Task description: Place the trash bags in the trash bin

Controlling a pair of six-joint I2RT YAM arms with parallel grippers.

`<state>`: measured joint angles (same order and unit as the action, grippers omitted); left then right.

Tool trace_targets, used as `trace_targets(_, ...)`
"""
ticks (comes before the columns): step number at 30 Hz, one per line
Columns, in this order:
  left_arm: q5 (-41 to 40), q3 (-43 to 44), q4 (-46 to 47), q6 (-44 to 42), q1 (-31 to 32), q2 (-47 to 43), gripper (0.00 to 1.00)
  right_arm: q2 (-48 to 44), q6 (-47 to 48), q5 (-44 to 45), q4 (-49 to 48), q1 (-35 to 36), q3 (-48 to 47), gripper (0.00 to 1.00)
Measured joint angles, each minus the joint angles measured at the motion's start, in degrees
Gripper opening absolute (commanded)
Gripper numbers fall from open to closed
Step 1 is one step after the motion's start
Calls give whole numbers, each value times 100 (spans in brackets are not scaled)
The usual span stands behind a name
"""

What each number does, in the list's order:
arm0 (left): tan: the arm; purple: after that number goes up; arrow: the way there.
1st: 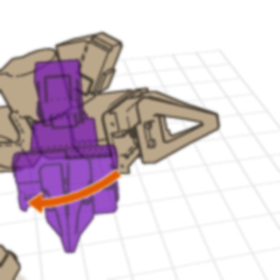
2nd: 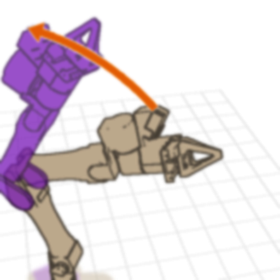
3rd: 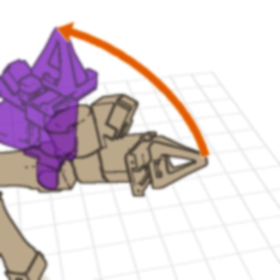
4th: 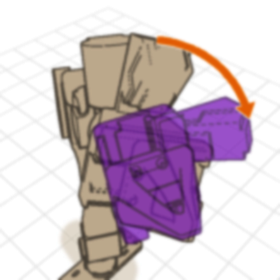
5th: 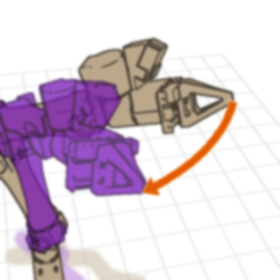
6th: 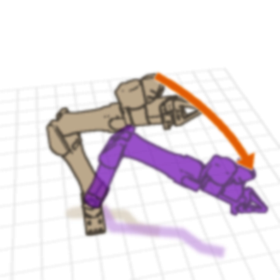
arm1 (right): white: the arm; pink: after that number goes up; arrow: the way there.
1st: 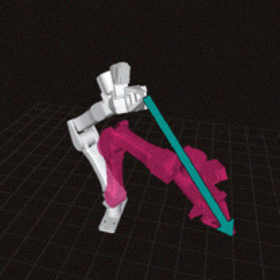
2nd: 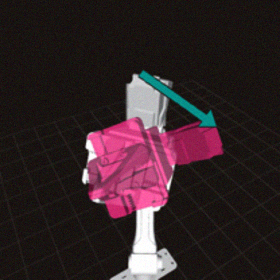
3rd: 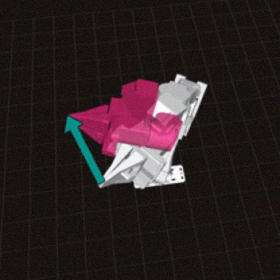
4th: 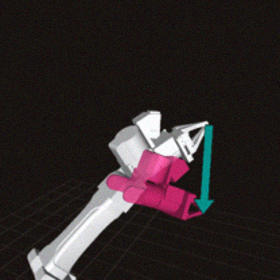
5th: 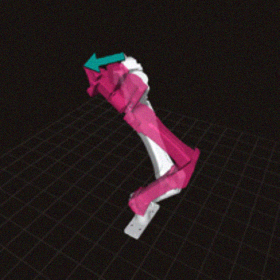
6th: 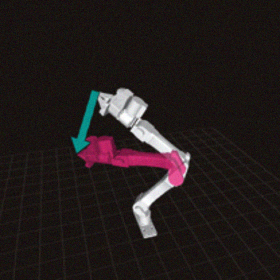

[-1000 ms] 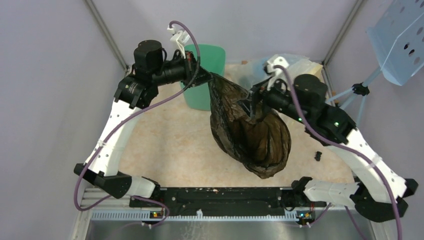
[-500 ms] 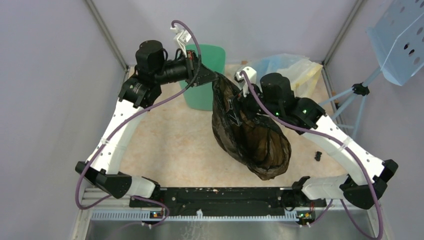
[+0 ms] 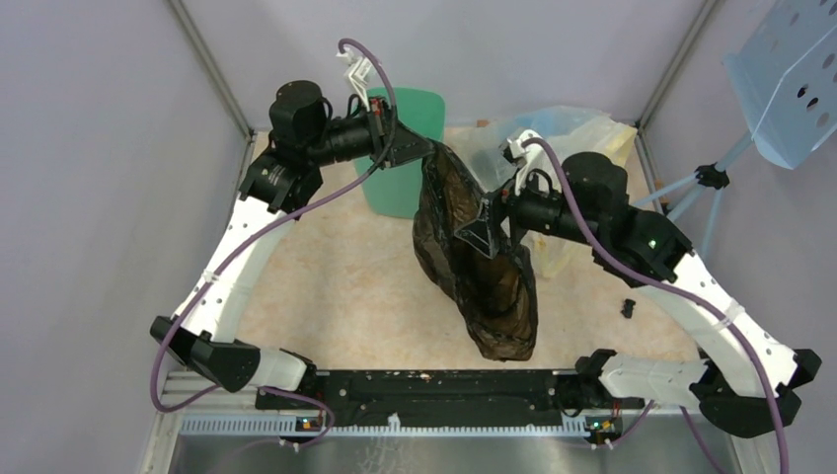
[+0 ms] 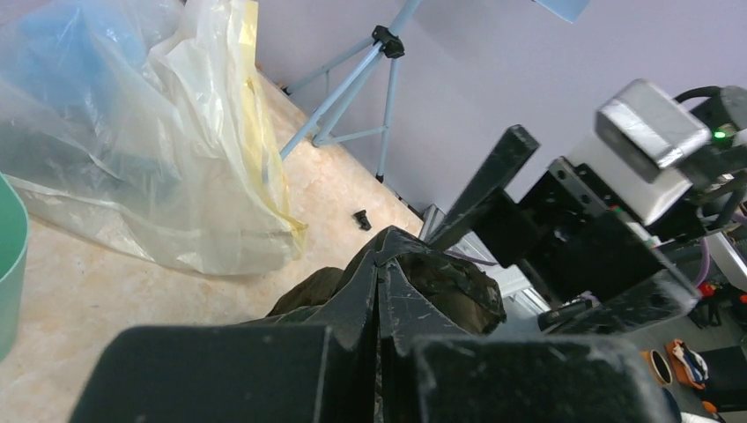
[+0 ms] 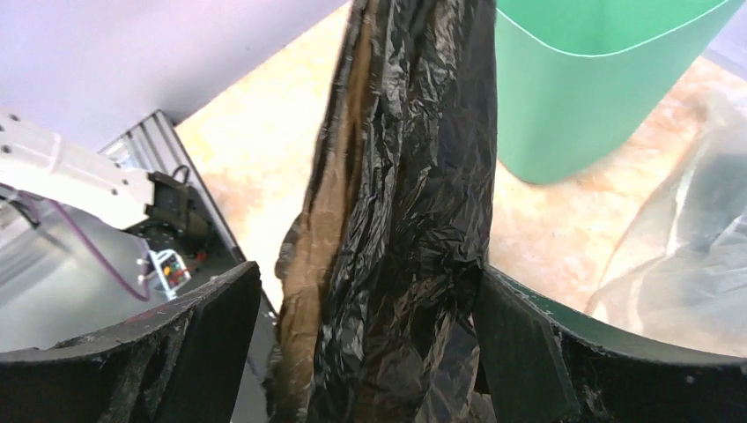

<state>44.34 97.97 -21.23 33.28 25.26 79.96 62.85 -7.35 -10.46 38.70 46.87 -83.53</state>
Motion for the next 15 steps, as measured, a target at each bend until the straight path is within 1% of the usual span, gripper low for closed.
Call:
trace_targets(4, -24, -240, 173, 136, 0, 0, 0, -44, -258, -79, -28, 2, -15, 87)
trace_targets(13, -20, -551, 525, 463, 0, -74, 0, 590, -472, 138, -177, 190, -11, 87)
trace_targets(15, -20, -621, 636, 570, 0, -131, 0, 682, -490, 173, -280, 254, -11, 83)
